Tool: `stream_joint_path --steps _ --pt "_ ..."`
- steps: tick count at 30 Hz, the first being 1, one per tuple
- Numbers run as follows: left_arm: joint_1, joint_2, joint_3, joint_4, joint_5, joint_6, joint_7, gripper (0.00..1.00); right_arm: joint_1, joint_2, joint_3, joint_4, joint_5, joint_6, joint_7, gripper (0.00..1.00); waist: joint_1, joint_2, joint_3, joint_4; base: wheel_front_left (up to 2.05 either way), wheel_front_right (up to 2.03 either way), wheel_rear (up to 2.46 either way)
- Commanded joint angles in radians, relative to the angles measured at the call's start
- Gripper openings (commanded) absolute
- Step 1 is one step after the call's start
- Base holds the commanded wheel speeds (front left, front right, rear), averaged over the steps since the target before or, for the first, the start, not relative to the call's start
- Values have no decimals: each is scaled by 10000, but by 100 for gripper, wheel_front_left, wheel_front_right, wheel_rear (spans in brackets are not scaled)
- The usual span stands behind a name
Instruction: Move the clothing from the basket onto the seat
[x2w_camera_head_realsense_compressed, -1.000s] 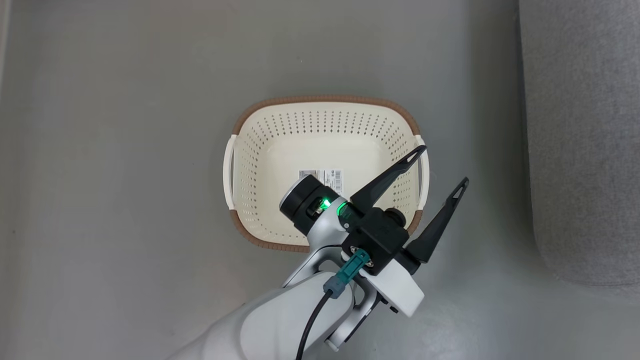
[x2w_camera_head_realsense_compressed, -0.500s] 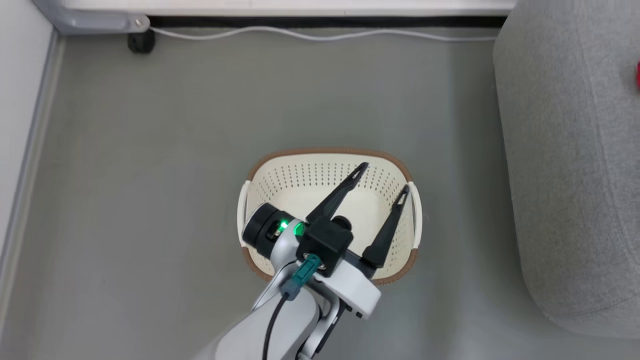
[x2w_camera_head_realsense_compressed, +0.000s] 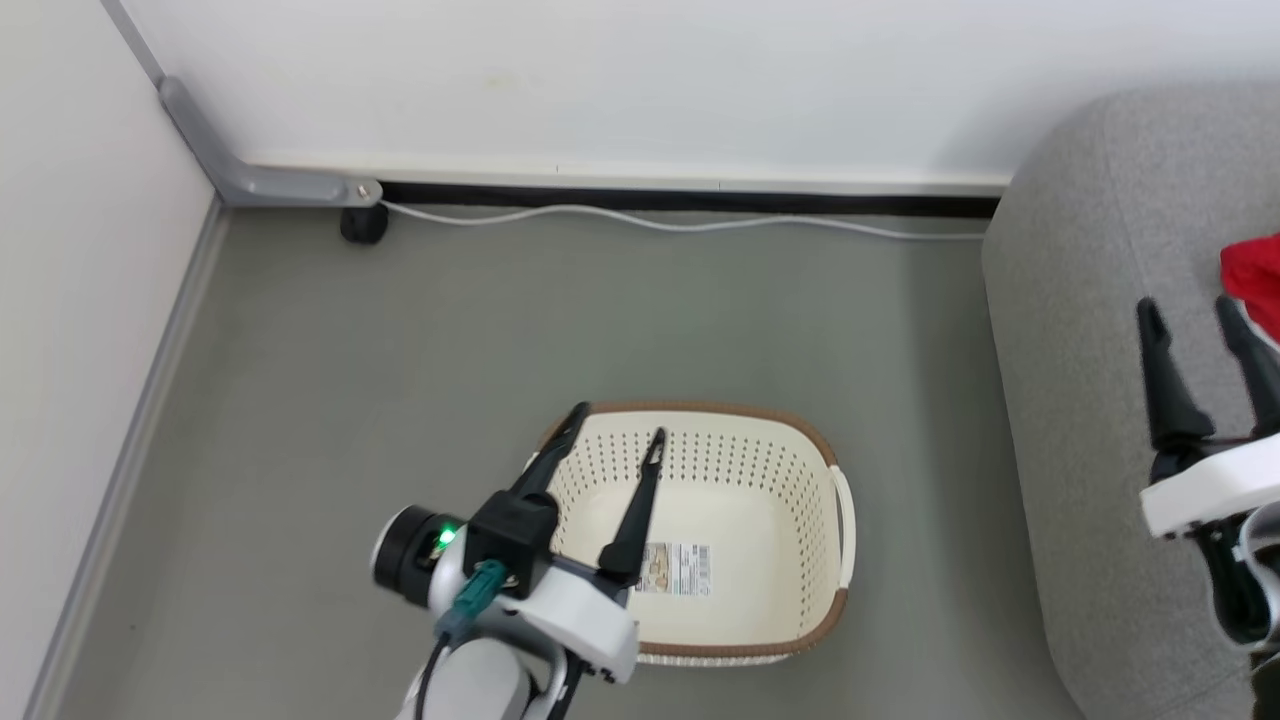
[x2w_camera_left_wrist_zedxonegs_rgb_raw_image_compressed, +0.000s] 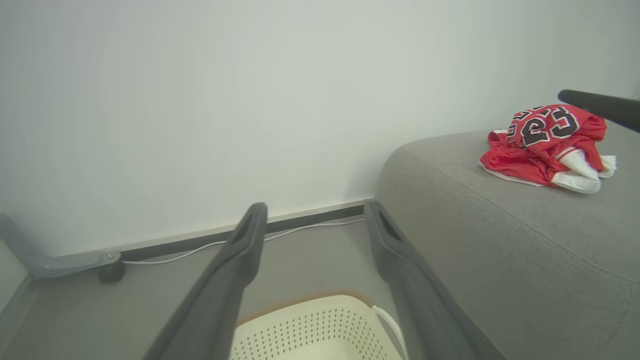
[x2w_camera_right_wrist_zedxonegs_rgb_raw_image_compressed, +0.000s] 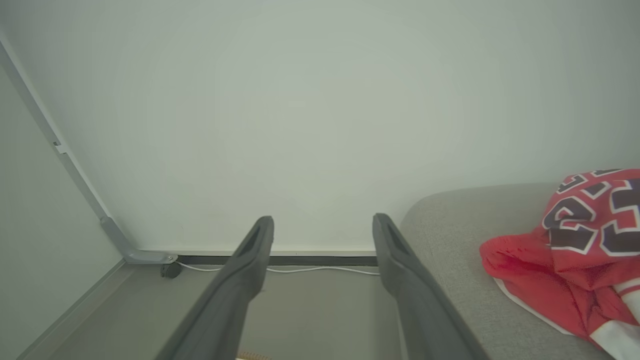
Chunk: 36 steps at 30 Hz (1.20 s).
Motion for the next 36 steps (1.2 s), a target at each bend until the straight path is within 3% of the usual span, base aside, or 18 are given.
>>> stream_joint_path --steps 1,17,25,36 --pt "132 39 628 -196 201 -77 -51 100 277 -55 190 -339 -153 40 -61 100 0 0 -405 128 0 0 0" --pt "2258 230 3885 -456 1227 -218 -51 100 1831 1146 -217 -1099 -1057 40 -61 100 0 0 -1559 167 0 0 0" --pt "3037 109 4702 -744 1527 -178 -51 100 2585 1431 -430 -1088 -1513 40 -61 100 0 0 -1676 47 0 0 0" --pt "3652 37 5051 -984 1622 -327 -51 100 2734 1566 -428 -1136 -1794 40 -61 100 0 0 -1678 -115 0 0 0"
